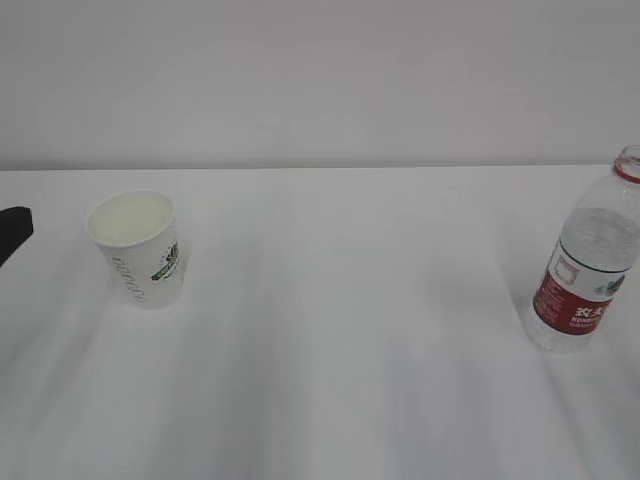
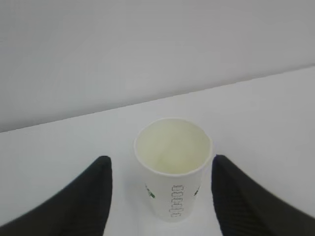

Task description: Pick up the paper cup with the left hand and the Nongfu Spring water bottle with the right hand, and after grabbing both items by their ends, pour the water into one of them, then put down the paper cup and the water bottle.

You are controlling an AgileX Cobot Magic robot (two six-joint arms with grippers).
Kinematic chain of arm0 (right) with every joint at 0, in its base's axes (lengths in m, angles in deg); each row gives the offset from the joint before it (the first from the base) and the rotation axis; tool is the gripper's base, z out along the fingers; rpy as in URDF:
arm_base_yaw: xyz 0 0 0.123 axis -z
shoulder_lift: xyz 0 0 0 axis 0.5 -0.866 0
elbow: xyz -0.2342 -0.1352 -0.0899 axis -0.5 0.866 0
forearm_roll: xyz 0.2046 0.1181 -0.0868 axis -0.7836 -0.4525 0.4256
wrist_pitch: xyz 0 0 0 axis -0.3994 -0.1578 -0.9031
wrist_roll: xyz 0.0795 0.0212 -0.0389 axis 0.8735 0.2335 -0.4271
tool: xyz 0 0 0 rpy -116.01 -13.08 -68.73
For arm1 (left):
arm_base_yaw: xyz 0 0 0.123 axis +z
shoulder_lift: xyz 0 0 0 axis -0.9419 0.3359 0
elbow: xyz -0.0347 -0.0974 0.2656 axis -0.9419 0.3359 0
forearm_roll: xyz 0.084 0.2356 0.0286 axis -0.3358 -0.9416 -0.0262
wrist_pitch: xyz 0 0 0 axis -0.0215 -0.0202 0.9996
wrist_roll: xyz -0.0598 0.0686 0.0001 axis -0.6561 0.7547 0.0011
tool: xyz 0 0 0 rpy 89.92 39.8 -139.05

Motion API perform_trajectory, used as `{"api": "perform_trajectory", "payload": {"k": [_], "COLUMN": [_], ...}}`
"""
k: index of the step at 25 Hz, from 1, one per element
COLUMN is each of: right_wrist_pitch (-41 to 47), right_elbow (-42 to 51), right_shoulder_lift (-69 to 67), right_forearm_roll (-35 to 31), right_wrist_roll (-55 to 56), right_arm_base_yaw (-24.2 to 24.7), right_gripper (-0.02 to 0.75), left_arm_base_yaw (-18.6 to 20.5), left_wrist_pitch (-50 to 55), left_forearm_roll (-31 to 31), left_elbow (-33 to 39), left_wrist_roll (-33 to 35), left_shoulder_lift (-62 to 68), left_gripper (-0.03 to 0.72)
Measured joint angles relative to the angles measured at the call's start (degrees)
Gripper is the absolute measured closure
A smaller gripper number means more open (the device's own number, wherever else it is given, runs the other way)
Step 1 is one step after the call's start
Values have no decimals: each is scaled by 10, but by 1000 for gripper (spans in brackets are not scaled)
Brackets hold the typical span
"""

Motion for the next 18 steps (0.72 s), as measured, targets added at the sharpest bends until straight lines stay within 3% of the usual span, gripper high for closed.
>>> {"api": "perform_trajectory", "payload": {"k": [18], "right_wrist_pitch": [-88], "right_elbow": [35], "right_shoulder_lift": [-92], "right_forearm_roll": [1], "right_wrist_roll": [1], "right_arm_base_yaw": [0], "right_gripper": [152], "left_arm_base_yaw": [0], "left_wrist_pitch": [-63], "left_forearm_roll": [-18], "left_elbow": [0], "left_wrist_roll": [0], "left_shoulder_lift": [83], "left_gripper": [225]}}
